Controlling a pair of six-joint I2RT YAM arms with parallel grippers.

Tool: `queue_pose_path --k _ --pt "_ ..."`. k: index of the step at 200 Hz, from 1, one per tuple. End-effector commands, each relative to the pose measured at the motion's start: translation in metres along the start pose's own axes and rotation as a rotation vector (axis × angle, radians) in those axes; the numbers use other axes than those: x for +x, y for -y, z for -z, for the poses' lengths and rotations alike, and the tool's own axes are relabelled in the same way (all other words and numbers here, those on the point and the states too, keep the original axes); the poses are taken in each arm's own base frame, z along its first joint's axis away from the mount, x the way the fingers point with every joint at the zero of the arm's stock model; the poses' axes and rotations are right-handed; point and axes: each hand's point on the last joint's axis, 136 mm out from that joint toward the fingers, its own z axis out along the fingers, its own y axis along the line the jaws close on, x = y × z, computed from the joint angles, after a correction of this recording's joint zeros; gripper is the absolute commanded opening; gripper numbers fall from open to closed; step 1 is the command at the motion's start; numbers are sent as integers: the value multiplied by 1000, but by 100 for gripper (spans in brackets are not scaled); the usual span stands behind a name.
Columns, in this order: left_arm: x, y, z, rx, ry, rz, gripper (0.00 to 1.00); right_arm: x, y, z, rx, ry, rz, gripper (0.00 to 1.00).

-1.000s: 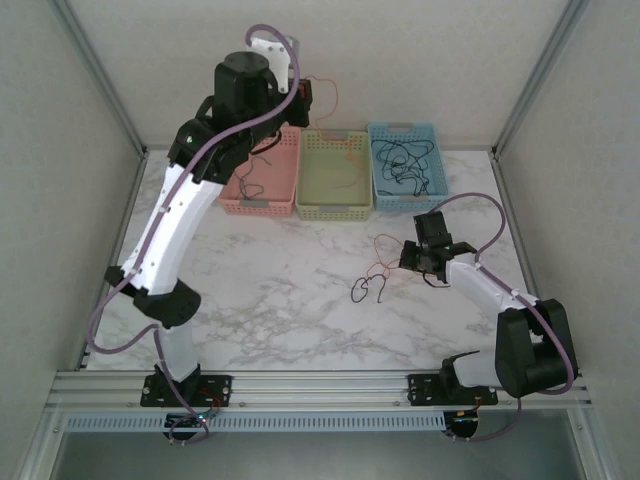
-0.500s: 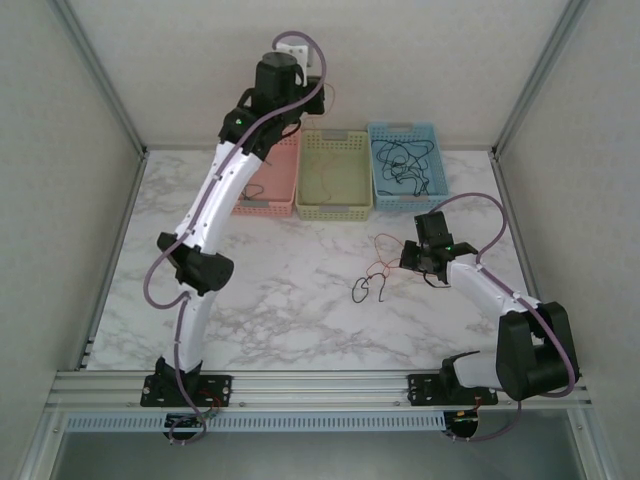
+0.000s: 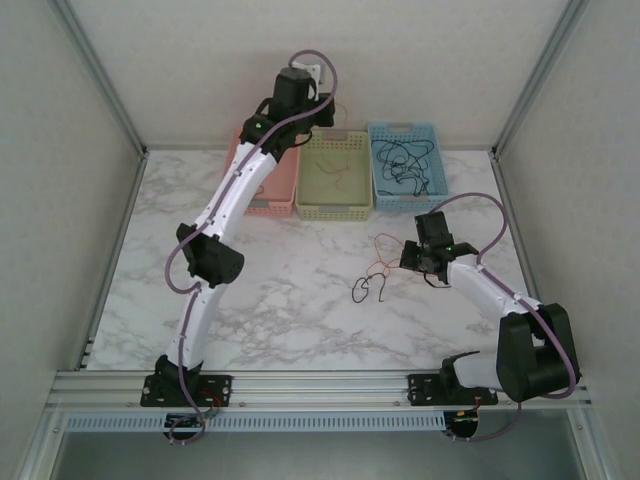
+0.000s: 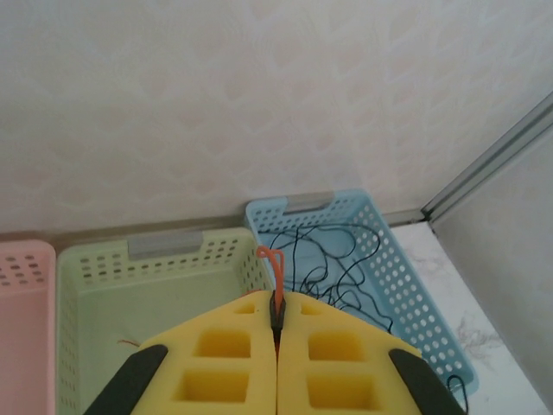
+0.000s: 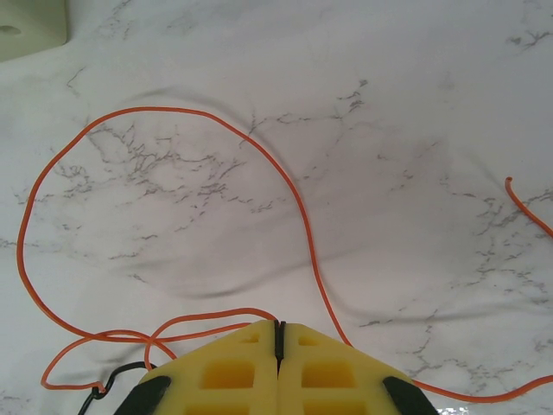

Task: Untangle the cables

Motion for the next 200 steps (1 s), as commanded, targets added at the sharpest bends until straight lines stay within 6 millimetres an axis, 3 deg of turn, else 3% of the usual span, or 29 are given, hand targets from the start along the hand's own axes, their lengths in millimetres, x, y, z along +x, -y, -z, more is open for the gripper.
queue_pose_path --k 1,22,40,66,83,115,139,146,154,157,186,200 --pt "47 -20 -26 -30 -130 23 4 6 0 3 -3 -9 11 0" --pt "76 -30 -43 -50 -196 42 32 7 0 2 -5 -13 8 0" --pt "96 -39 -55 -67 -235 55 45 7 -1 3 -5 -15 8 0" --pt "110 -44 -58 -71 -279 84 56 6 0 4 -2 -8 10 0" --pt "104 -40 -48 -67 -284 87 58 6 0 4 -3 -11 11 0" --pt "64 -18 0 -38 -256 66 58 5 -2 2 -9 -13 8 0" --pt "56 -4 48 -32 -266 42 55 6 -2 3 -11 -10 5 0" --pt "50 2 64 -13 -229 46 55 6 -2 3 -14 -9 6 0" --pt "58 2 77 5 -200 67 56 5 -3 3 -17 -10 5 0" --pt "51 5 88 22 -164 77 57 5 -3 3 -17 -10 6 0" --pt "92 -6 142 59 -123 198 58 6 -5 6 -32 -5 1 0" --pt "132 -10 159 75 -162 227 58 8 -5 5 -39 -8 -4 0"
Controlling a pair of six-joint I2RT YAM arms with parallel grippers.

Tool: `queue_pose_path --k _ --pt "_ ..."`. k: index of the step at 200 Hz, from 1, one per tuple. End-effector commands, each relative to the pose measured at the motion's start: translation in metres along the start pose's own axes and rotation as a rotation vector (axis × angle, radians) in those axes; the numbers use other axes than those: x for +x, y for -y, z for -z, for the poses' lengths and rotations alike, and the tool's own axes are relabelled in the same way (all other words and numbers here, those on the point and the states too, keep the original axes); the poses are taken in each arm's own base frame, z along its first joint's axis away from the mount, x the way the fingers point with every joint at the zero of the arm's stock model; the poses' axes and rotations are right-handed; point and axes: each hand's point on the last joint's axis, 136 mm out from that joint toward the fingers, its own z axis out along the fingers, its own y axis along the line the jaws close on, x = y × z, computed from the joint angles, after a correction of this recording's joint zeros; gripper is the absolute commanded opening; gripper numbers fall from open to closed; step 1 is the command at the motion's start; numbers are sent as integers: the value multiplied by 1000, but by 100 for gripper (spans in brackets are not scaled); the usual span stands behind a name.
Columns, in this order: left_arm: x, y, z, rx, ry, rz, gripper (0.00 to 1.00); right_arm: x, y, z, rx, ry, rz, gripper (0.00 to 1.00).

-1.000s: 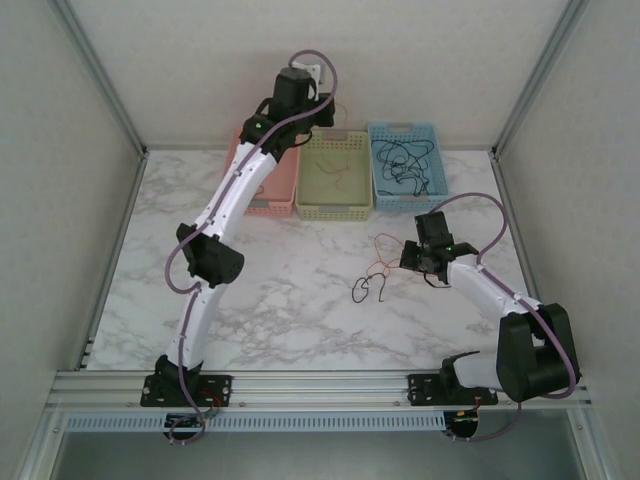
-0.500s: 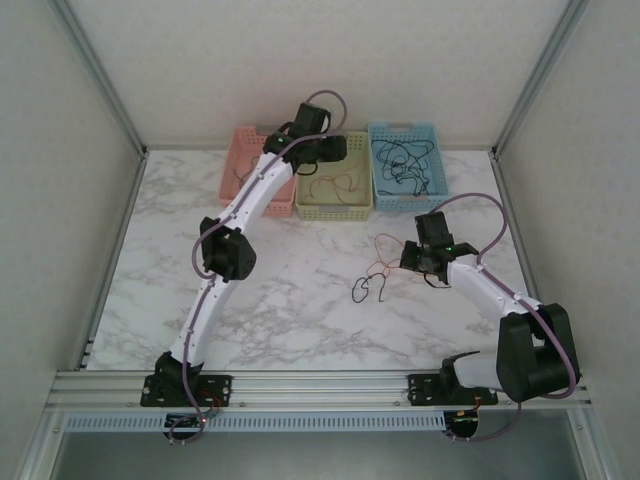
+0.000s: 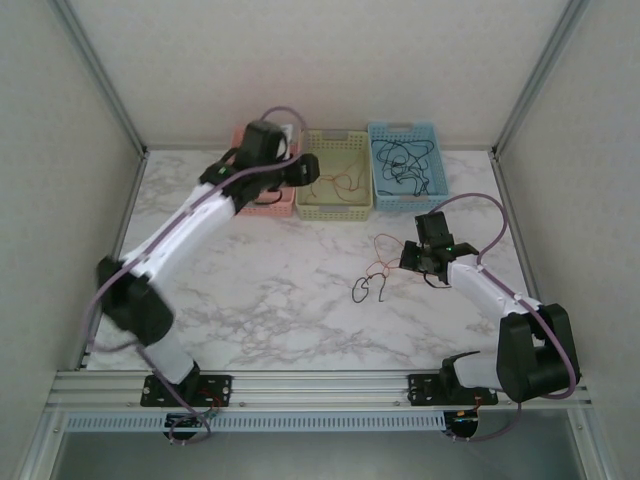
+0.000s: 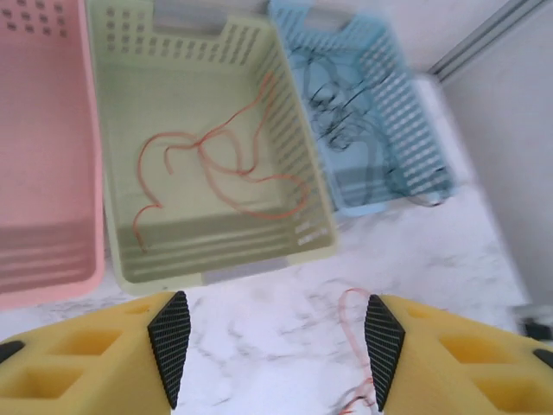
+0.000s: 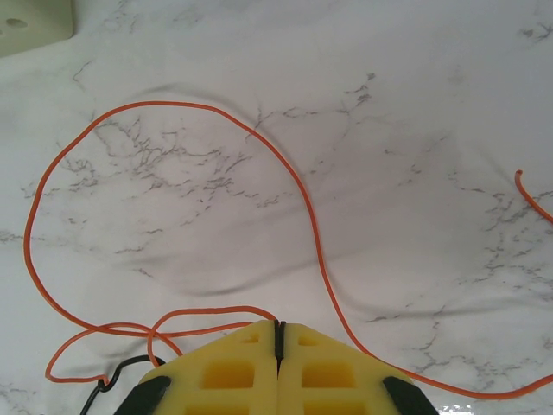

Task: Untangle the cables

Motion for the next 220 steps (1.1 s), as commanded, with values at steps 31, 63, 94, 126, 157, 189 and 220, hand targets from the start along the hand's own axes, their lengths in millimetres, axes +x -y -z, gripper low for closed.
queue_pose_path --k 31,63,94,126,157,189,220 --pt "106 -31 35 39 -25 105 58 9 -6 3 -43 -14 -15 0" --pt "170 -59 61 26 -98 158 58 10 -11 6 -78 -8 -45 0" --pt "215 -75 82 25 -125 201 59 16 -25 3 -130 -33 -90 0" --pt "243 -102 93 -28 -118 259 59 28 -57 -1 -178 -60 -73 0" --pt "251 -112 99 -40 -90 277 59 41 -101 -6 -219 -72 -33 0" --pt "253 -118 99 -73 -97 263 60 64 -150 -13 -265 -110 17 0" --pt "255 -119 98 -82 -113 260 60 85 -191 -12 -292 -131 104 0"
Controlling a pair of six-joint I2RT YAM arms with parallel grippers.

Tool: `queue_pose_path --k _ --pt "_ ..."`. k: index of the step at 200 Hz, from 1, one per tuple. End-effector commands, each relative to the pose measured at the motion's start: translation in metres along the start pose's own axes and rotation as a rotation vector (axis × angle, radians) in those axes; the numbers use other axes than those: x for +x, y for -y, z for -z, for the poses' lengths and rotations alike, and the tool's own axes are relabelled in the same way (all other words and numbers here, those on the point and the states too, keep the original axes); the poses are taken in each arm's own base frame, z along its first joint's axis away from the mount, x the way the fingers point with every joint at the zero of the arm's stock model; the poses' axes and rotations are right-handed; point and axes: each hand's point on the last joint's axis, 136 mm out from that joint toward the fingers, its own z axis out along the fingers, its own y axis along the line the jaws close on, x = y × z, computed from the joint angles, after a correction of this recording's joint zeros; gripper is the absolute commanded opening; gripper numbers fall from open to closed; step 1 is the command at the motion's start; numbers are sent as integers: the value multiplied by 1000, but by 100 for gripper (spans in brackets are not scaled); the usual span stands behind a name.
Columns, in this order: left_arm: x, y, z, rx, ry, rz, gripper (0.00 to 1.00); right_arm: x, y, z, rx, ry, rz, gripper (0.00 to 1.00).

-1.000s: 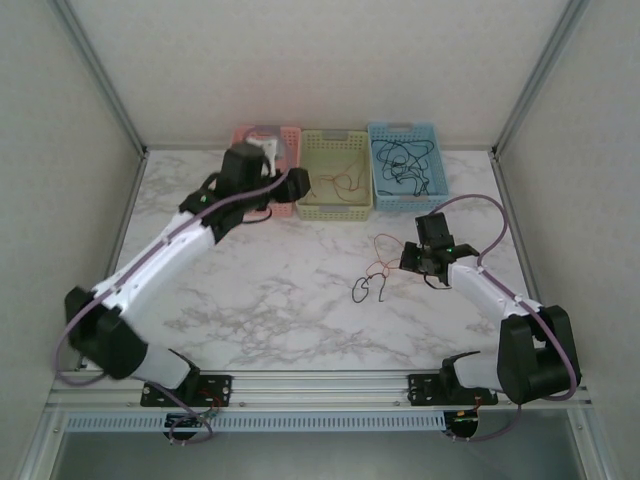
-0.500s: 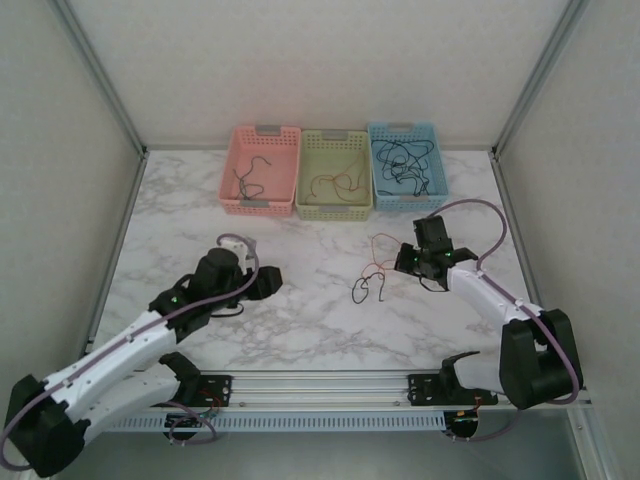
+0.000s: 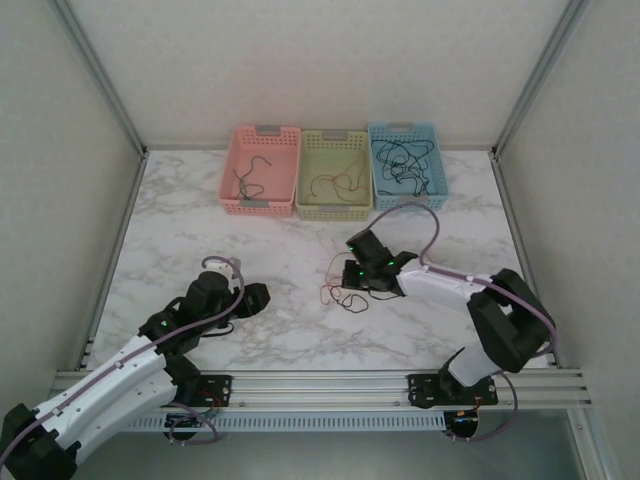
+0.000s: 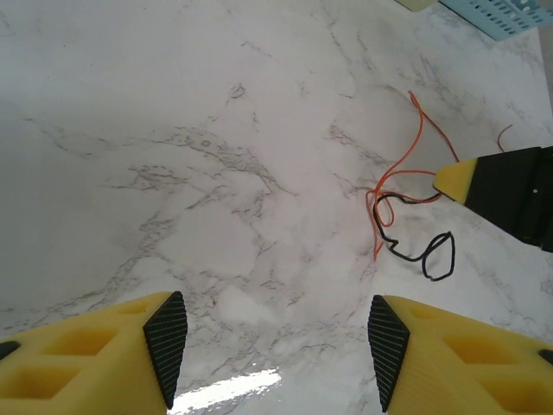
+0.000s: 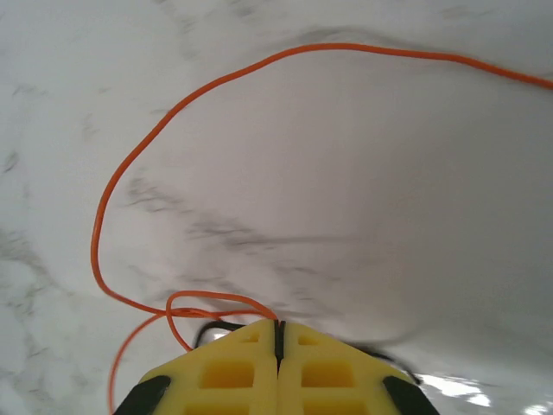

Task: Untangle the cables

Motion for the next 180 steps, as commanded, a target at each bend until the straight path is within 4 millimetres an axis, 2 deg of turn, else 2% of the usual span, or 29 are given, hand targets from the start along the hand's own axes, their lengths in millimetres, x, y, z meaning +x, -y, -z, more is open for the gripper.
queue_pose_path --k 1,38,64,88,132,153,180 --pt "1 -5 0 -33 -5 5 60 -7 -34 -2 -33 43 12 0" --pt "4 -8 0 -41 -10 22 60 6 -68 -7 -75 13 81 0" --pt "8 -9 -6 -30 -21 38 60 5 -74 -7 -69 10 109 0" --pt "12 -2 -14 1 -46 43 60 -1 -74 -2 -45 24 137 0" --pt "16 21 -24 63 -99 -16 57 -13 -73 11 -14 65 168 0" --pt "16 27 -25 76 -106 -35 56 -24 -66 19 27 103 185 0" --pt "18 35 -27 106 -123 -49 54 -37 -46 20 71 112 164 0"
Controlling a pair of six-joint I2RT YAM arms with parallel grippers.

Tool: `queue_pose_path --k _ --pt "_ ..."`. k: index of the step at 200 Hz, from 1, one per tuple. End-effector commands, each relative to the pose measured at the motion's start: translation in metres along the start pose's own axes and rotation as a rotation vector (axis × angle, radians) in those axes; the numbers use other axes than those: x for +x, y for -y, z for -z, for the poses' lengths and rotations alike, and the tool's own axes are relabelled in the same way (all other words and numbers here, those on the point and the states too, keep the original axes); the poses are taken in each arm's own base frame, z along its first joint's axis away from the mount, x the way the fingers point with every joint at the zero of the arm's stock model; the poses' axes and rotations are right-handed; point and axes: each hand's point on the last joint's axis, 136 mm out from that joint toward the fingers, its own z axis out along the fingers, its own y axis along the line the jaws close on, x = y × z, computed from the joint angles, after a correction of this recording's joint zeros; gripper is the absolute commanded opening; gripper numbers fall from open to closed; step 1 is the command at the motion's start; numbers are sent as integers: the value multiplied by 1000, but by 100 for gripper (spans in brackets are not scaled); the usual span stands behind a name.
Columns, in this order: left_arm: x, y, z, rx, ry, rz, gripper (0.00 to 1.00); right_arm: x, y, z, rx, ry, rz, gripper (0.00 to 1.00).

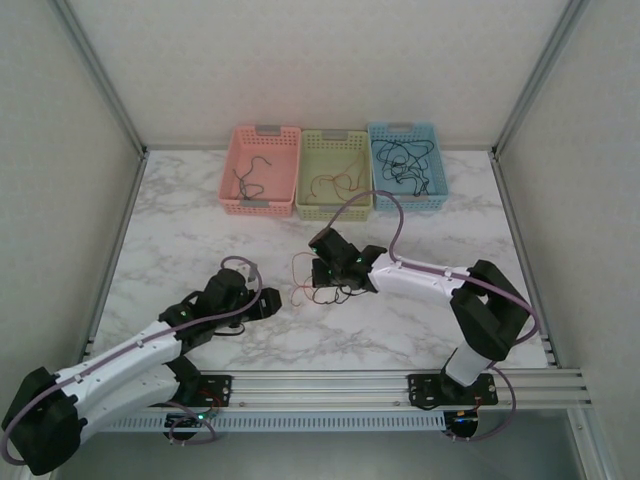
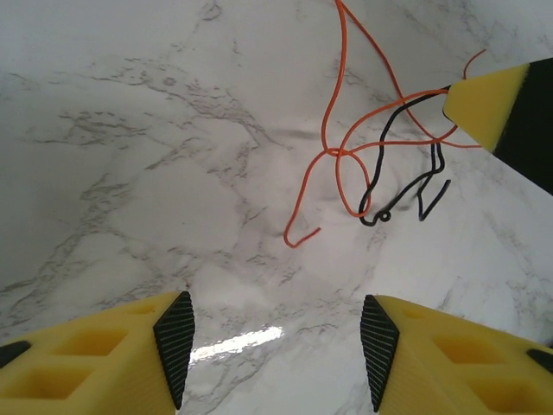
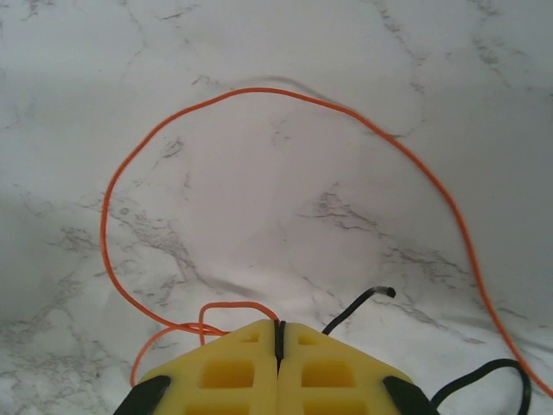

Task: Untangle the cables

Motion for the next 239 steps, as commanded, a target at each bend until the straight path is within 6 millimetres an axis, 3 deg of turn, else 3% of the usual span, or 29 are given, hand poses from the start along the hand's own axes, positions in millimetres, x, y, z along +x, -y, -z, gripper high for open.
queue_pose_path --k 1,80,183,239 --pt "-9 27 3 87 12 -43 54 -22 18 13 60 52 2 0" --pt "-2 50 -11 138 -38 -105 58 -24 88 9 158 28 -128 0" --pt "4 79 -38 196 -102 -127 61 -19 115 6 143 1 -254 0" --pt "15 104 -74 210 -169 -178 61 -18 123 9 133 6 -288 0"
